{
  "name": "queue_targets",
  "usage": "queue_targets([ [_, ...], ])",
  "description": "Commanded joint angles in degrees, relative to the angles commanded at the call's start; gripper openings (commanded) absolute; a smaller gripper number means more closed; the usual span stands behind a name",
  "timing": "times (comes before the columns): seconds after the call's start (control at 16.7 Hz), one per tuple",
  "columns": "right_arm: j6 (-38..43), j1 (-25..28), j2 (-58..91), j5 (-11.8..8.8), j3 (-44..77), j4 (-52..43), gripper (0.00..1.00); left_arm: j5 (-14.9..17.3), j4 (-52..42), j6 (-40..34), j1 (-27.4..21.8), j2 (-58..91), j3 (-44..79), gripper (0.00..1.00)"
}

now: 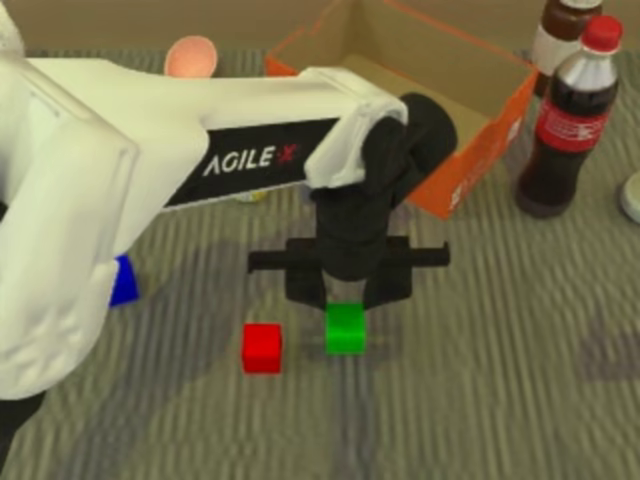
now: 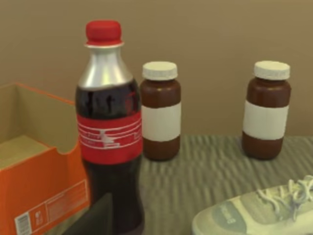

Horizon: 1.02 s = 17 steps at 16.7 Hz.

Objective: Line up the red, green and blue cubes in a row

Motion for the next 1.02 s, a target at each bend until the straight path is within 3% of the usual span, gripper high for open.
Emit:
queue_targets([
  [0.78,0.00,0.00,0.00,0.00,0.00,0.00,1.00,0.00,0.00,0.00,0.00,0.00,0.00,0.98],
  [1.02,0.00,0.00,0.00,0.00,0.00,0.00,1.00,0.00,0.00,0.00,0.00,0.00,0.00,1.00],
])
